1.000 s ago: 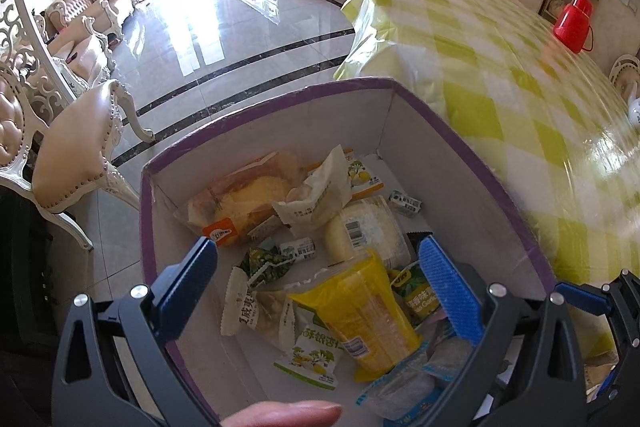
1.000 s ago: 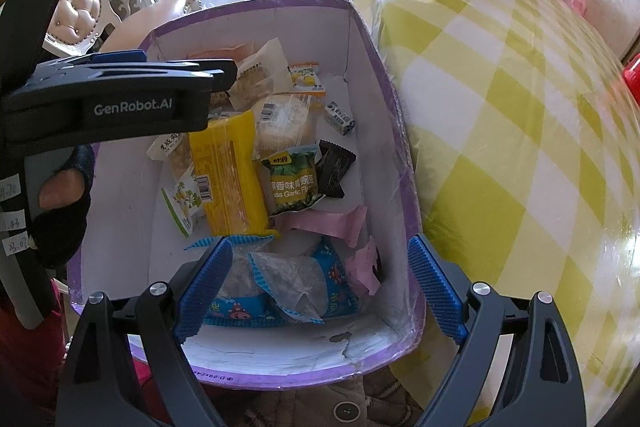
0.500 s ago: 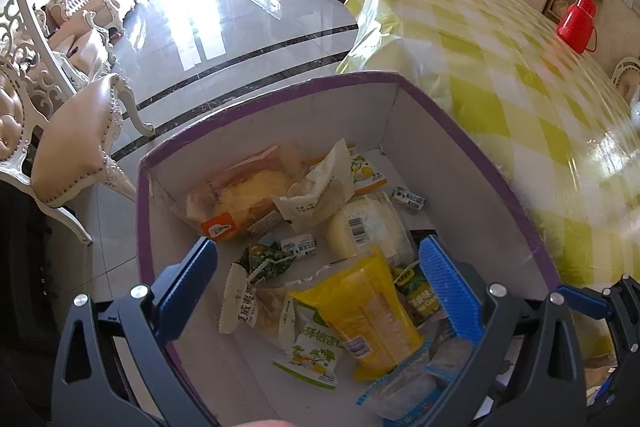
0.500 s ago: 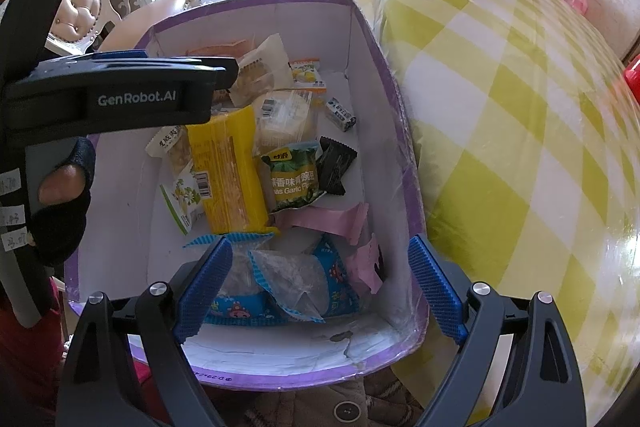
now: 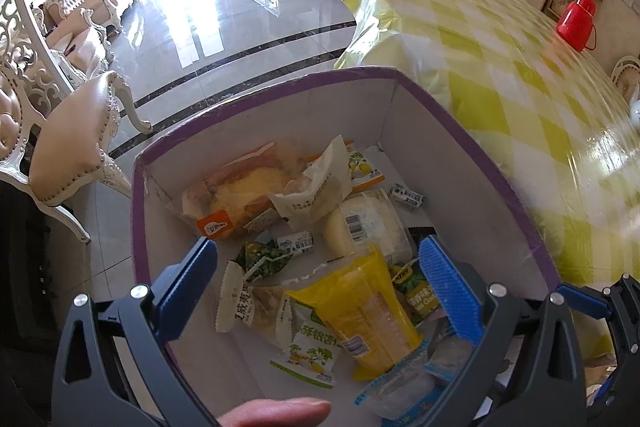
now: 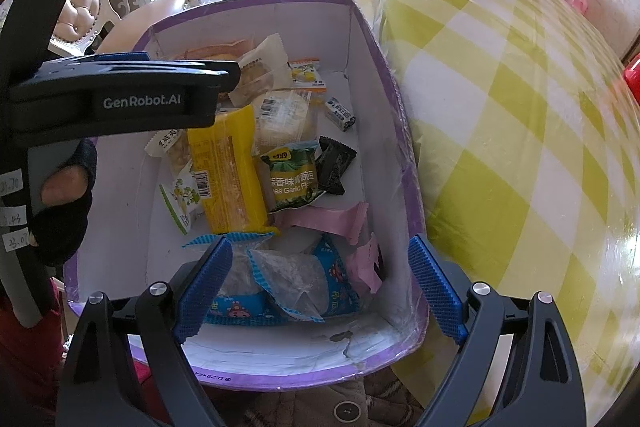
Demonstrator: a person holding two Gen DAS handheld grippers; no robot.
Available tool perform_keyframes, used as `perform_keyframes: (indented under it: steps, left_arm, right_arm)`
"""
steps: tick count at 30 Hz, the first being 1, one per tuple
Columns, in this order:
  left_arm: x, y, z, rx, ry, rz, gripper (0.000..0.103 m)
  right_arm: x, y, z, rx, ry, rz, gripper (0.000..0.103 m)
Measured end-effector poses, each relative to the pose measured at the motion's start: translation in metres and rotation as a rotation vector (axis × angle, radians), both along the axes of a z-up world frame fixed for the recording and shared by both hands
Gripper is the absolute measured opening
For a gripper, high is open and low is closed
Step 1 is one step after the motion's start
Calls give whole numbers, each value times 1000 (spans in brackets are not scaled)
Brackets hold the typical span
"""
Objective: Organize snacks
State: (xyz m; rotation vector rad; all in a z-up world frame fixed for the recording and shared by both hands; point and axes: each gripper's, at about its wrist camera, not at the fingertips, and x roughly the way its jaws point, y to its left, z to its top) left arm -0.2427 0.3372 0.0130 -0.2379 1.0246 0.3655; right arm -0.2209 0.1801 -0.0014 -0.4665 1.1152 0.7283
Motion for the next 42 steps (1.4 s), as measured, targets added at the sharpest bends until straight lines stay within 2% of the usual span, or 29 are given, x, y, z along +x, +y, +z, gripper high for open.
perform_keyframes:
  steps: [25, 42]
  left_arm:
    - [0, -4, -2, 1, 10, -12, 101]
    - [7, -19, 2, 29, 24, -37, 101]
  right_arm:
    - [2, -3, 4, 0, -4, 3, 87]
    - [6, -20, 19, 28, -24, -22, 87]
